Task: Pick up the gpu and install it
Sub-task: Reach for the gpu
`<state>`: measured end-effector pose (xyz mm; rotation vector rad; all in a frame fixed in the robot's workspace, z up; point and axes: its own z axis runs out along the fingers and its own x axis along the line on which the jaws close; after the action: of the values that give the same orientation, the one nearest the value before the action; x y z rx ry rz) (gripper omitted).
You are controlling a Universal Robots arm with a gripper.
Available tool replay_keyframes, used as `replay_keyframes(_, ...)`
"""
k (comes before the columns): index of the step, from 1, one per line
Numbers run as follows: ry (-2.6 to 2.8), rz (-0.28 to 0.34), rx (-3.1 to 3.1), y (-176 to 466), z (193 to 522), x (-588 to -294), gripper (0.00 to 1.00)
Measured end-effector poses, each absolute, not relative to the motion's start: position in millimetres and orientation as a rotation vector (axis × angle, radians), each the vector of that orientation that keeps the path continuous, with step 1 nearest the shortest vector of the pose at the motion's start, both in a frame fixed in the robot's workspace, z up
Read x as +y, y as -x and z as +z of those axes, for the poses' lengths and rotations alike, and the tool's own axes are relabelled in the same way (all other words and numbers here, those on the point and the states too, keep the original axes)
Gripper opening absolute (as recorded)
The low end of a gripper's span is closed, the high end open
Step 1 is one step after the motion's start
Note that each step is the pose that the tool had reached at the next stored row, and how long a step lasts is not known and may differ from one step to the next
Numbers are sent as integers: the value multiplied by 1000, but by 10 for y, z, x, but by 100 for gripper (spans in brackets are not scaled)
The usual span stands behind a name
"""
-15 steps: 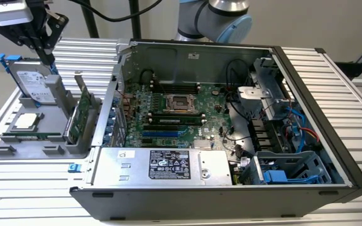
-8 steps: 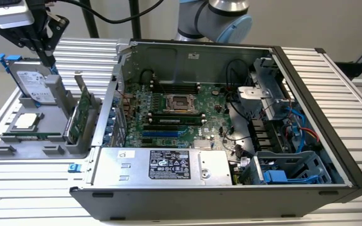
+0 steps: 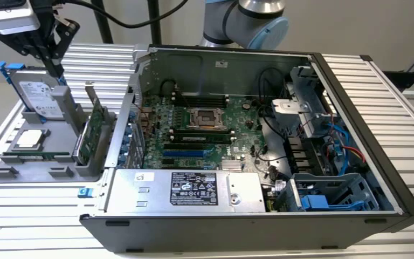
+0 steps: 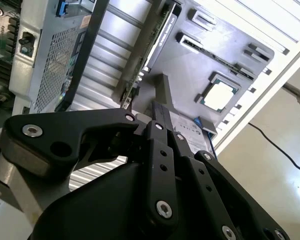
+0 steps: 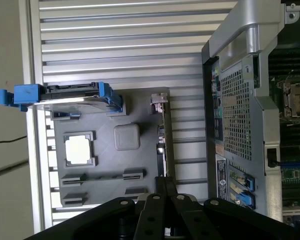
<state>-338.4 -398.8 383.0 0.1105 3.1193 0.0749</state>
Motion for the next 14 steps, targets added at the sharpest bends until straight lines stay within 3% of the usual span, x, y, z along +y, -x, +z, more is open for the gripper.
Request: replay_keyframes(14, -110, 75, 3119, 3384, 3777, -3988, 0)
